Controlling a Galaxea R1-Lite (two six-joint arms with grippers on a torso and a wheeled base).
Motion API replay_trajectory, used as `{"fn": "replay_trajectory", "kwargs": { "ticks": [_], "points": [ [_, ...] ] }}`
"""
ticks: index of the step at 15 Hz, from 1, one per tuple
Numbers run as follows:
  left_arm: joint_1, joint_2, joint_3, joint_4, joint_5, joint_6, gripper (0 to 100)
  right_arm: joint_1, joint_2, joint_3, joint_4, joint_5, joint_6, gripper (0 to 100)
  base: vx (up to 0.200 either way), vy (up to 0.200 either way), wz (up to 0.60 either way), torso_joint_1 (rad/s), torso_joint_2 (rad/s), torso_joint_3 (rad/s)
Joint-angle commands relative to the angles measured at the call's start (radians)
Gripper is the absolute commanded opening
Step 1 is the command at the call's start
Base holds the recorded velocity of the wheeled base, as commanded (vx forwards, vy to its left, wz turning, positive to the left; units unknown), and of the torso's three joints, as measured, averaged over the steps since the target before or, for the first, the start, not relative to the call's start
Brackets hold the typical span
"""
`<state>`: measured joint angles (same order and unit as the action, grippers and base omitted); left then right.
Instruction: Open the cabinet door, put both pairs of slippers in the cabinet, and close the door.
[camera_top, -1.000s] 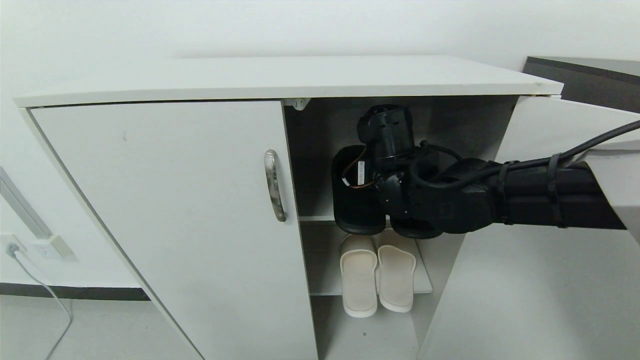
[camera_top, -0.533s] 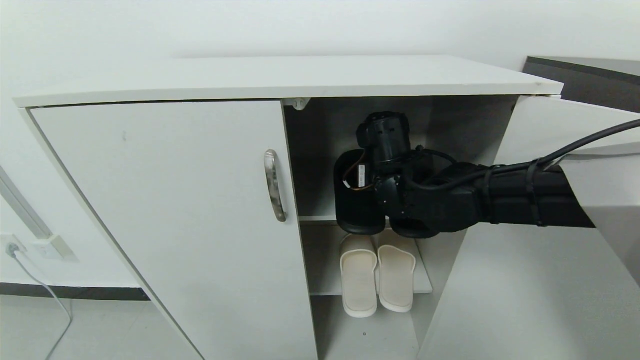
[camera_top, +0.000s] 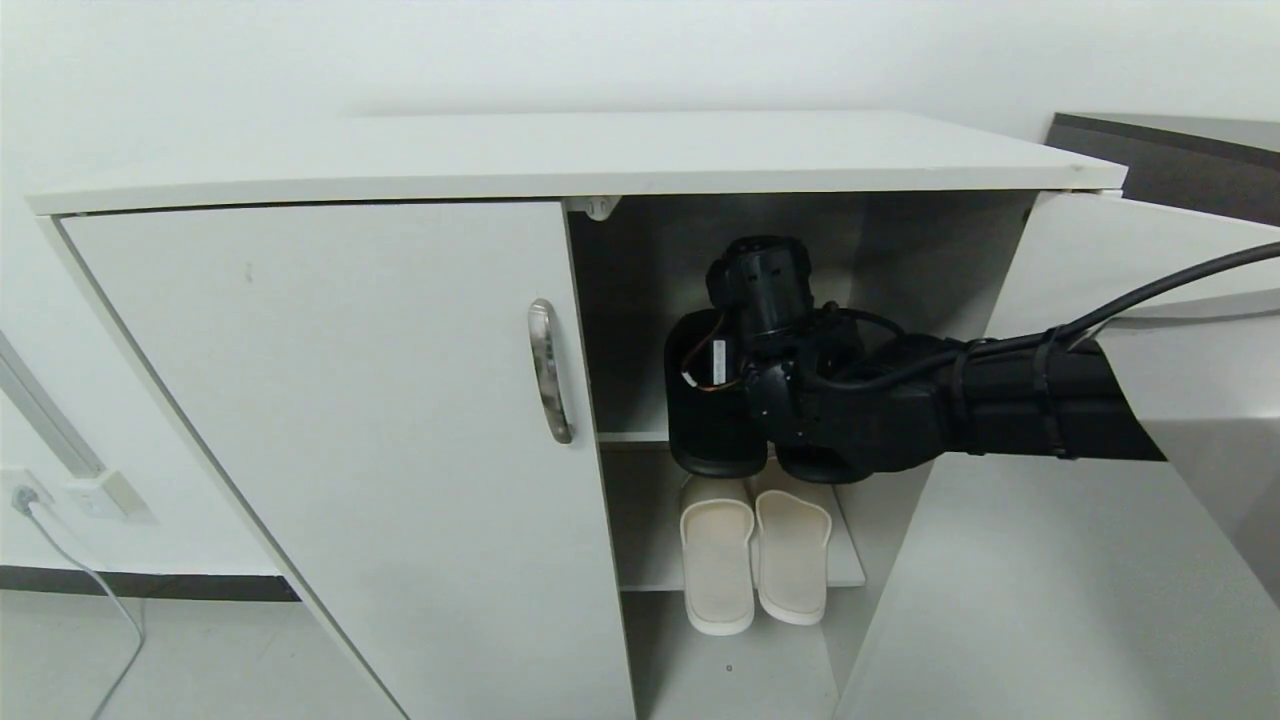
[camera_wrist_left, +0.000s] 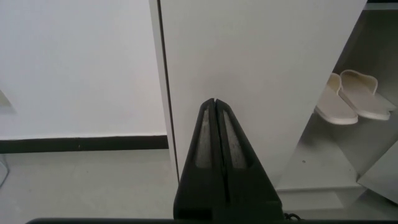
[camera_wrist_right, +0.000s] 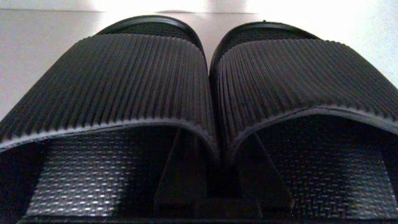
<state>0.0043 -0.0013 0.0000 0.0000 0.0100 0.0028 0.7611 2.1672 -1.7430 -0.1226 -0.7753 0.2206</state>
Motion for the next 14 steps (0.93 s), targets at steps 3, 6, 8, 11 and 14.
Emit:
{"fn": "replay_trajectory", "kwargs": {
  "ticks": [3,6,8,11,14],
  "points": [
    [0.0,0.001,0.0,0.0,0.001,0.0,0,0.003,-0.007,0.011,0.001,-0.001,0.002,100,0.0,0.0,0.0,0.0,0.0,0.0],
    [0.0,0.001,0.0,0.0,0.001,0.0,0,0.024,-0.083,0.106,-0.003,-0.005,0.005,100,0.0,0.0,0.0,0.0,0.0,0.0],
    [0.0,0.001,0.0,0.0,0.001,0.0,0,0.055,-0.162,0.203,-0.012,-0.012,0.013,100,0.0,0.0,0.0,0.0,0.0,0.0],
    [0.0,0.001,0.0,0.0,0.001,0.0,0,0.124,-0.287,0.359,-0.049,-0.025,0.025,100,0.0,0.0,0.0,0.0,0.0,0.0],
    [0.0,0.001,0.0,0.0,0.001,0.0,0,0.201,-0.425,0.589,-0.163,-0.036,0.028,100,0.0,0.0,0.0,0.0,0.0,0.0]
  ]
}}
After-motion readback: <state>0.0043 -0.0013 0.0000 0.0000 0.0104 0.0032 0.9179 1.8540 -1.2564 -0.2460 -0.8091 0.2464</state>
